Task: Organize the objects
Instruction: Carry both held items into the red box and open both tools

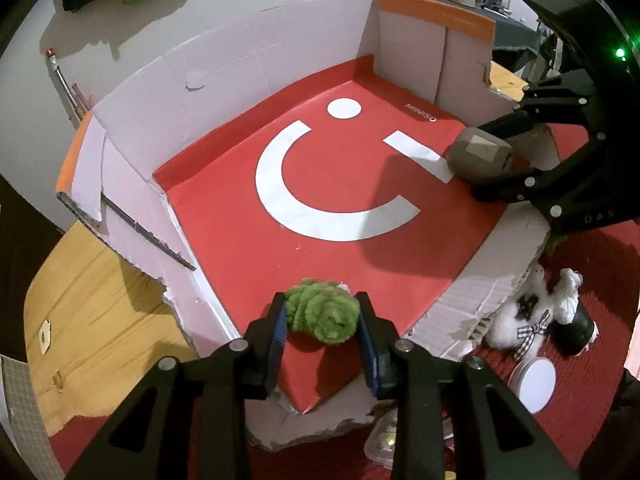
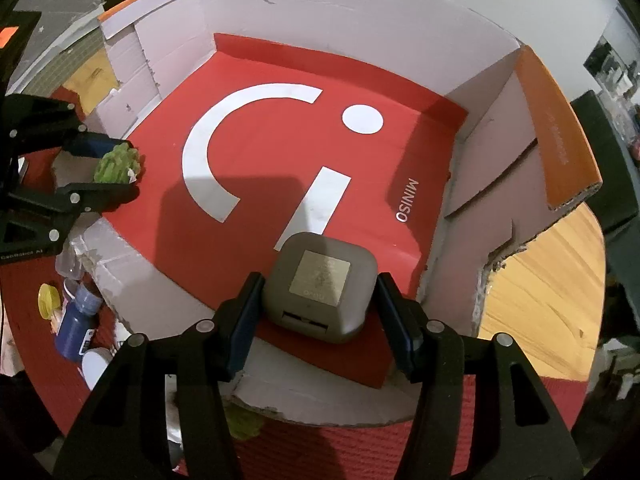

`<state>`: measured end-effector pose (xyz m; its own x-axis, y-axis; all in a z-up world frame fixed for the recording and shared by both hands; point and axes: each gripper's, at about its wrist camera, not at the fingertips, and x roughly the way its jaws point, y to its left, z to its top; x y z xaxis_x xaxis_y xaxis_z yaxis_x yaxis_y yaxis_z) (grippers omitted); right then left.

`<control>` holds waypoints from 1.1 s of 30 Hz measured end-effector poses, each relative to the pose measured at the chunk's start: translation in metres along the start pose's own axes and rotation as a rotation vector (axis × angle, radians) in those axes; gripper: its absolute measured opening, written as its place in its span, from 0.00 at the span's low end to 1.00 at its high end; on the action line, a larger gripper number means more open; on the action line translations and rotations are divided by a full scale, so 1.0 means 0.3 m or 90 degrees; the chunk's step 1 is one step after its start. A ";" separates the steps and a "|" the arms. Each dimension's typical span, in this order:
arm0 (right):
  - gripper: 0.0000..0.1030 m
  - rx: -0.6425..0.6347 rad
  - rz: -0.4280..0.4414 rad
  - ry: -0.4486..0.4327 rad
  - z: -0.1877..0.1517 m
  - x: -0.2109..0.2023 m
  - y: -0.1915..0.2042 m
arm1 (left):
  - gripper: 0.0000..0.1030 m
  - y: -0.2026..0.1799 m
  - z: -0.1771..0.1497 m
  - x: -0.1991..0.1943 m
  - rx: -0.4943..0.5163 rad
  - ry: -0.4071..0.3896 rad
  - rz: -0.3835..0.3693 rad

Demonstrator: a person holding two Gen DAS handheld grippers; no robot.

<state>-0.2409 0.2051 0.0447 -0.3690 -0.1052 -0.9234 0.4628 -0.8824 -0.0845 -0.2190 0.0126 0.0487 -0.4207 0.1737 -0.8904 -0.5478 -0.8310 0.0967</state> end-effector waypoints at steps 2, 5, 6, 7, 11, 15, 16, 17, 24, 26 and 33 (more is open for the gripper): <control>0.53 0.001 0.000 0.002 -0.002 -0.001 -0.001 | 0.34 0.001 0.001 0.000 0.002 0.000 0.000; 0.54 0.002 0.000 0.003 -0.005 -0.003 -0.002 | 0.34 0.002 0.001 0.000 0.003 0.000 0.000; 0.54 0.002 0.000 0.003 -0.006 -0.004 -0.002 | 0.34 0.001 0.001 0.001 0.002 0.000 0.000; 0.54 0.002 0.000 0.003 -0.007 -0.005 -0.002 | 0.34 0.000 0.001 0.001 0.002 0.000 0.000; 0.54 0.002 0.000 0.003 -0.007 -0.005 0.002 | 0.34 0.002 -0.001 0.000 0.001 -0.001 0.000; 0.54 0.002 0.000 0.003 0.000 -0.002 0.008 | 0.36 0.000 -0.002 -0.001 0.001 -0.003 0.001; 0.54 0.002 0.000 0.003 0.000 -0.002 0.008 | 0.36 -0.001 -0.002 -0.002 0.001 -0.003 0.001; 0.54 0.002 0.000 0.003 0.001 -0.001 0.010 | 0.38 -0.003 -0.002 -0.001 0.001 -0.004 0.000; 0.54 0.004 -0.002 0.005 0.003 -0.005 0.008 | 0.51 -0.012 0.003 -0.008 -0.005 -0.007 -0.008; 0.54 0.006 -0.003 0.006 0.002 -0.008 0.008 | 0.51 -0.015 0.003 -0.008 -0.006 -0.007 -0.003; 0.56 0.025 0.002 -0.009 -0.006 -0.043 -0.001 | 0.60 -0.013 -0.002 -0.029 -0.026 -0.016 -0.006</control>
<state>-0.2348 0.2076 0.0559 -0.3789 -0.1144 -0.9183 0.4317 -0.8996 -0.0661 -0.2128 0.0140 0.0559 -0.4337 0.1942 -0.8799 -0.5222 -0.8499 0.0699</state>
